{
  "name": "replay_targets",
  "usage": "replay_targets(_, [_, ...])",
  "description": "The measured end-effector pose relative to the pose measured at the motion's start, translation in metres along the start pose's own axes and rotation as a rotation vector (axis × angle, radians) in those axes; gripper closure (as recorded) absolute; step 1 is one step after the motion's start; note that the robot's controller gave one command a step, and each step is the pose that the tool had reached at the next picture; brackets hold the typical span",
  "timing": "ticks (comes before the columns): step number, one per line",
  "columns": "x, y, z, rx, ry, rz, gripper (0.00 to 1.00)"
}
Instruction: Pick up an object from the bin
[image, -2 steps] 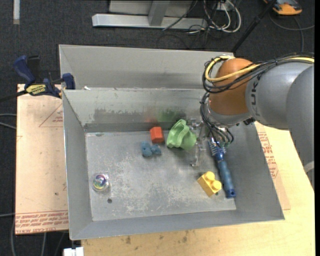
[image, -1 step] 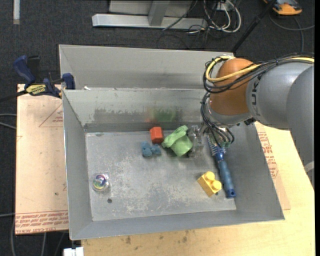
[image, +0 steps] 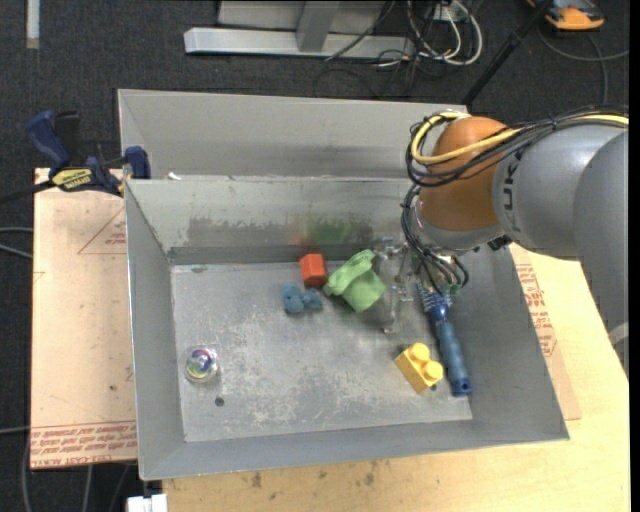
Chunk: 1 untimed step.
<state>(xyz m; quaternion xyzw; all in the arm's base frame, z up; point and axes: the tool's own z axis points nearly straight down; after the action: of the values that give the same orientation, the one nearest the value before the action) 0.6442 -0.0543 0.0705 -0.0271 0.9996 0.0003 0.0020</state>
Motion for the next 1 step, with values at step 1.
replay_targets(1, [-0.016,0.0656,-0.0001,-0.003,-0.002,0.084,0.0])
